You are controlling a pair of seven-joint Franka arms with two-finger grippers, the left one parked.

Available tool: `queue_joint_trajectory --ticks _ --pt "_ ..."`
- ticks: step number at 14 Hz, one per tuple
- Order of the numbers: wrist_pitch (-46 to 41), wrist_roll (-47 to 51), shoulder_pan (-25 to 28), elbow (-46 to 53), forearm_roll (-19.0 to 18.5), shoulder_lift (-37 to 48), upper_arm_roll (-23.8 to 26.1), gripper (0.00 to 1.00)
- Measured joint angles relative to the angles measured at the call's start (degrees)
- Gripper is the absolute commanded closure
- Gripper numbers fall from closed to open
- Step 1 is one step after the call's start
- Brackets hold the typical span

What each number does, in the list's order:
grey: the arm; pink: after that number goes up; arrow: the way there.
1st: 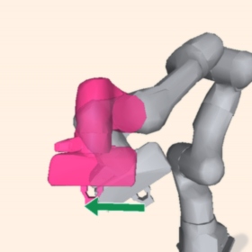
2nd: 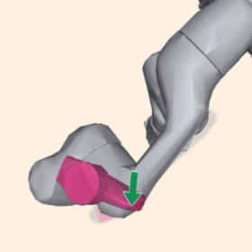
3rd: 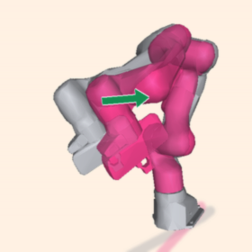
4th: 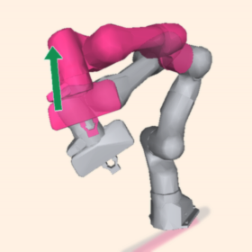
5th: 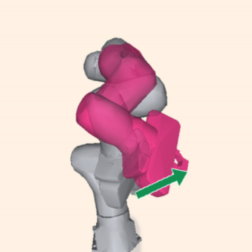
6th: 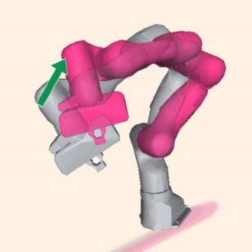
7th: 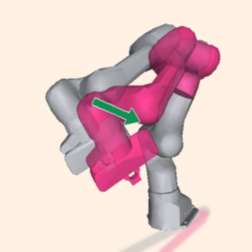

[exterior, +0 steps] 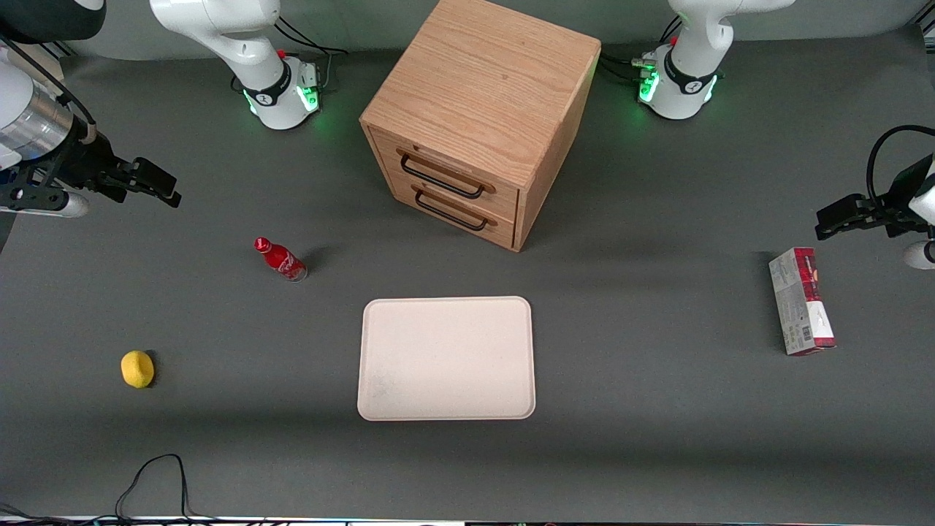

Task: Open upper drawer
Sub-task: 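Move the right gripper toward the upper drawer's black handle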

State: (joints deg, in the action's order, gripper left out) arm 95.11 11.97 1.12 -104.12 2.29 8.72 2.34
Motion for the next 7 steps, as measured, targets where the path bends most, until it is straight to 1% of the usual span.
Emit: queue_joint_trajectory --ticks 4,7 --pt "-0.1 0.0 0.0 0.2 0.0 -0.2 0.2 0.00" --pt "-1.2 0.0 0.0 4.0 0.0 -3.6 1.6 0.00"
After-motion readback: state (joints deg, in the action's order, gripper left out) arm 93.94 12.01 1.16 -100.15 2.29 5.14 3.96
